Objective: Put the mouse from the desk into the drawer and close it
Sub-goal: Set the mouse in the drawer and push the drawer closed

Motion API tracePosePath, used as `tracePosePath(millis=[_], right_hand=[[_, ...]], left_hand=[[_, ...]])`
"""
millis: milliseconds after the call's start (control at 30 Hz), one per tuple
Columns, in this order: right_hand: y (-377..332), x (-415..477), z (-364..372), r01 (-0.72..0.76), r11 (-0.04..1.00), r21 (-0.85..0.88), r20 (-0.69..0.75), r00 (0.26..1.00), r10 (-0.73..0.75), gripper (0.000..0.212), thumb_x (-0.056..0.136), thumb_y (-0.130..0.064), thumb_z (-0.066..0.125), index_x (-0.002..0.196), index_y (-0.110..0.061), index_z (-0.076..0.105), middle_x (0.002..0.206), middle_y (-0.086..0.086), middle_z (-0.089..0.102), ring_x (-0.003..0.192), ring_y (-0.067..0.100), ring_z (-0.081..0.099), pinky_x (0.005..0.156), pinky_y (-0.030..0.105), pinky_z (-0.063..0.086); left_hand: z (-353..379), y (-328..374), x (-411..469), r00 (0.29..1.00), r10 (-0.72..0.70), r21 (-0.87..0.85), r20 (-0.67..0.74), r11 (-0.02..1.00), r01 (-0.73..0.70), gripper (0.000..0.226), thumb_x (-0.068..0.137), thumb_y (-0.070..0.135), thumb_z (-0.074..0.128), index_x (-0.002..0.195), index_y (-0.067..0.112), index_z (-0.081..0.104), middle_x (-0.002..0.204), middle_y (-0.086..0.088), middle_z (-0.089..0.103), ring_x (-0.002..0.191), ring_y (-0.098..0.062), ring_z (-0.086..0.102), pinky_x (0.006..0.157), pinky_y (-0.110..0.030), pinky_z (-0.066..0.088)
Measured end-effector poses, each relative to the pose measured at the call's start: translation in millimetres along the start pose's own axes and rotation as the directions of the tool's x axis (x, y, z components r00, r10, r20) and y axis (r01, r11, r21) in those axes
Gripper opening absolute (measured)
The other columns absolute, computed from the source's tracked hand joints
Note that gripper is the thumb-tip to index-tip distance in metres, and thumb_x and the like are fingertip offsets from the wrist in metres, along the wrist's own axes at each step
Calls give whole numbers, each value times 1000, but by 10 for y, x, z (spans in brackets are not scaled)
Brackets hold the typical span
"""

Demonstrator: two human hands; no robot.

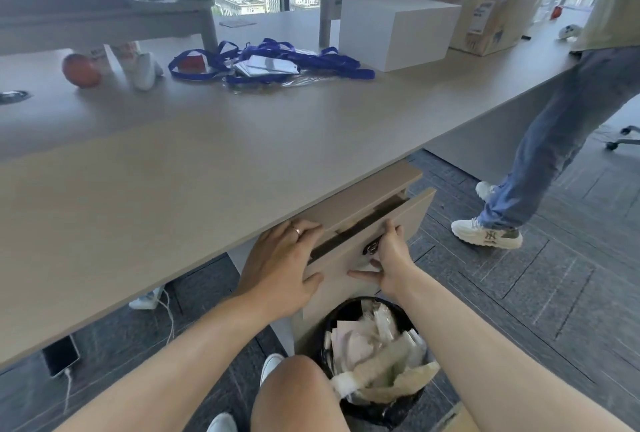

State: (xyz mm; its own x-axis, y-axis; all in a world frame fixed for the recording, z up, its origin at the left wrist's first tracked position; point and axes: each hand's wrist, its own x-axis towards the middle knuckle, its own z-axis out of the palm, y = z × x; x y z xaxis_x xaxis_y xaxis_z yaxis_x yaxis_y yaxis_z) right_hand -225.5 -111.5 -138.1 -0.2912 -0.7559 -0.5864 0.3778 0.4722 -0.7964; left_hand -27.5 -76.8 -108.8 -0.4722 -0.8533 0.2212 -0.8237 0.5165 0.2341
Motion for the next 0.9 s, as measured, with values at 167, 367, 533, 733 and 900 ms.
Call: tracePosePath(millis=[167, 367, 533, 733, 900], right_hand=[[2, 127, 139, 9, 1000, 25, 10, 1000, -9, 52, 102, -48, 30, 152, -37, 22, 164, 1, 19, 145, 40, 26, 71, 67, 56], [-32, 191, 260, 18, 1000, 16, 26, 999, -19, 46, 103, -44, 31, 148, -33, 28, 159, 4, 25, 138, 38, 34, 71, 65, 57], [-53, 184, 279, 6, 1000, 1, 19, 1000, -6, 45, 103, -40, 31, 148, -33, 29, 156, 4, 28, 137, 39, 35, 73, 66, 56], [-125, 161, 369, -7, 1000, -22, -9, 1000, 7, 40, 100, -28, 27, 140, -27, 35, 134, 5, 41, 111, 33, 43, 69, 66, 56], [-118, 128, 362, -21, 1000, -6, 4, 1000, 21, 43, 102, -32, 28, 145, -29, 31, 129, 1, 38, 109, 30, 42, 66, 66, 57]], left_hand=[[62, -10, 22, 995, -9, 23, -101, 1000, 12, 54, 83, 24, 70, 135, 22, 58, 129, 10, 58, 116, -15, 53, 91, -34, 47], [188, -17, 28, 975, 2, 48, -223, 999, 9, 53, 76, 2, 71, 125, 20, 65, 120, 9, 64, 106, -18, 58, 82, -33, 49], [235, -46, 31, 967, 1, 17, -255, 1000, 4, 52, 78, 2, 69, 126, 21, 65, 122, 11, 64, 107, -16, 57, 83, -33, 47], [260, -97, 54, 964, 24, -5, -263, 1000, -26, 53, 79, 0, 68, 127, 23, 66, 122, 12, 65, 105, -15, 58, 79, -29, 44], [286, -111, 43, 966, 25, -2, -257, 1000, -26, 53, 80, 0, 68, 127, 24, 66, 123, 12, 64, 104, -17, 59, 80, -32, 47]])
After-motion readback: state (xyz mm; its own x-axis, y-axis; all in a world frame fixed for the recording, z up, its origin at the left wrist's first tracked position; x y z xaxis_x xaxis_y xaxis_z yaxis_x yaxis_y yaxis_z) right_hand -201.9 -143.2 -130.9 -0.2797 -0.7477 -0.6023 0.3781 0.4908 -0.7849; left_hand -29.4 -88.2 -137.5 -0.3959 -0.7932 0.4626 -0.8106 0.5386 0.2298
